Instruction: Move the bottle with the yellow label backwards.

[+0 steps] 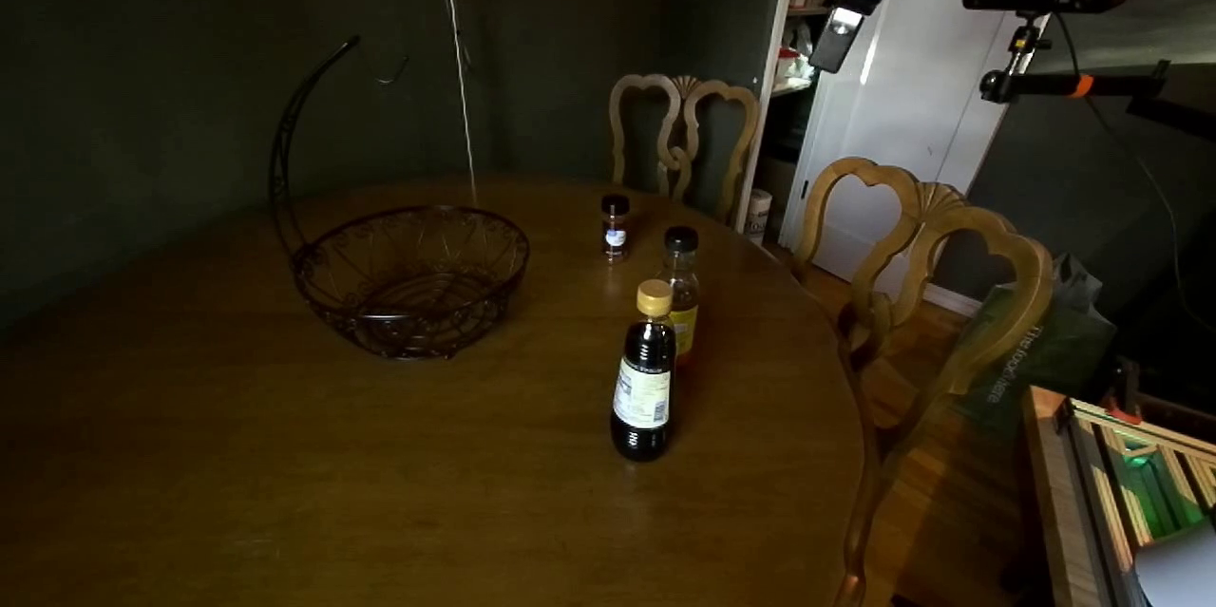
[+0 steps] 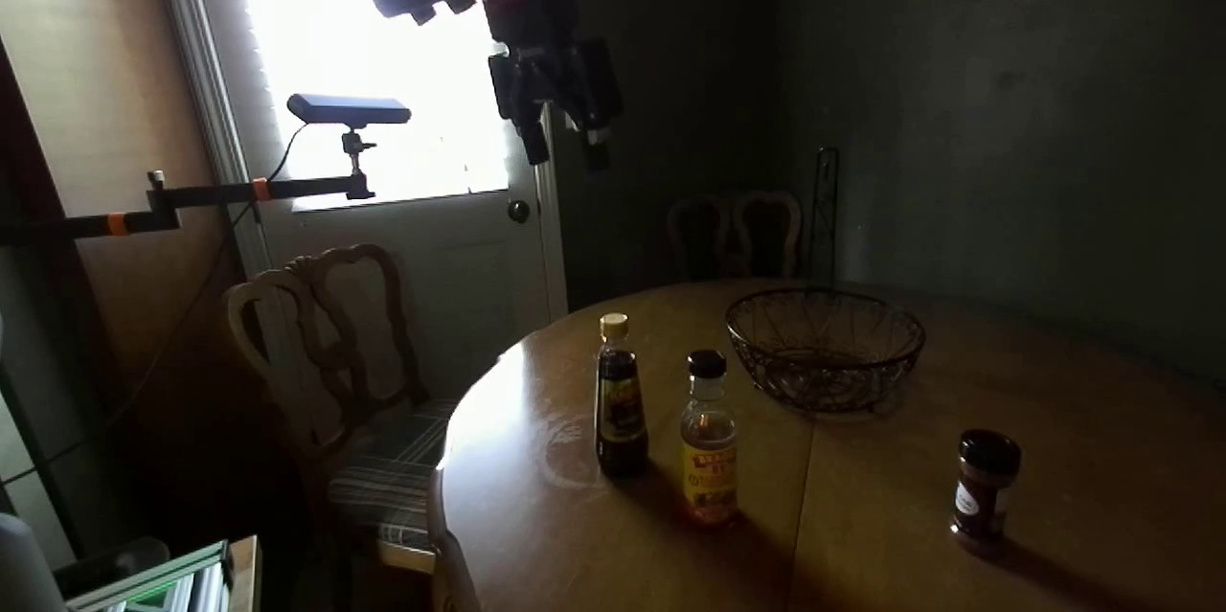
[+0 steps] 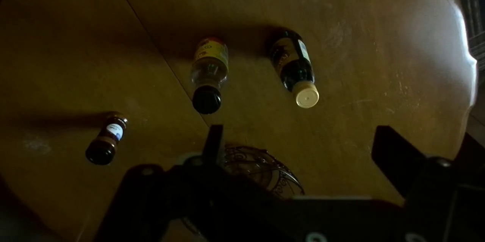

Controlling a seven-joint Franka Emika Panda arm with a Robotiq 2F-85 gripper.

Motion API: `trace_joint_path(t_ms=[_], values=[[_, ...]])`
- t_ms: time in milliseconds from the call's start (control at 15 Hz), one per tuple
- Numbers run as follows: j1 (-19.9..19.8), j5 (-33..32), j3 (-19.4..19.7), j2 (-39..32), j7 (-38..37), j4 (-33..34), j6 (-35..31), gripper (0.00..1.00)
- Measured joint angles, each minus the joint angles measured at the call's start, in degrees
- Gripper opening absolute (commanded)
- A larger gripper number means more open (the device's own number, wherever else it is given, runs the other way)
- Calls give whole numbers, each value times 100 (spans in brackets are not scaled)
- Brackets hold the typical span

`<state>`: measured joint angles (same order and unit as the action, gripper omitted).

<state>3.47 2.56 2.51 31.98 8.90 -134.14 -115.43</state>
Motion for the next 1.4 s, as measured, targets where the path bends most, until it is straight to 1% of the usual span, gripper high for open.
trace_joint_path(t_ms=[200, 400, 667, 800, 1067, 1400], values=[[5, 77, -140, -412, -380, -147, -777, 100], [-126, -97, -375, -955, -1105, -262, -1430, 100], [-505, -982, -704, -1544, -2377, -264, -1491, 100], [-588, -1235, -747, -1773, -2762, -252, -1485, 100], [-624, -1295, -716, -2150, -3044, -229, -1536, 100], [-624, -1255, -591, -2581, -3241, -185, -1957, 99]])
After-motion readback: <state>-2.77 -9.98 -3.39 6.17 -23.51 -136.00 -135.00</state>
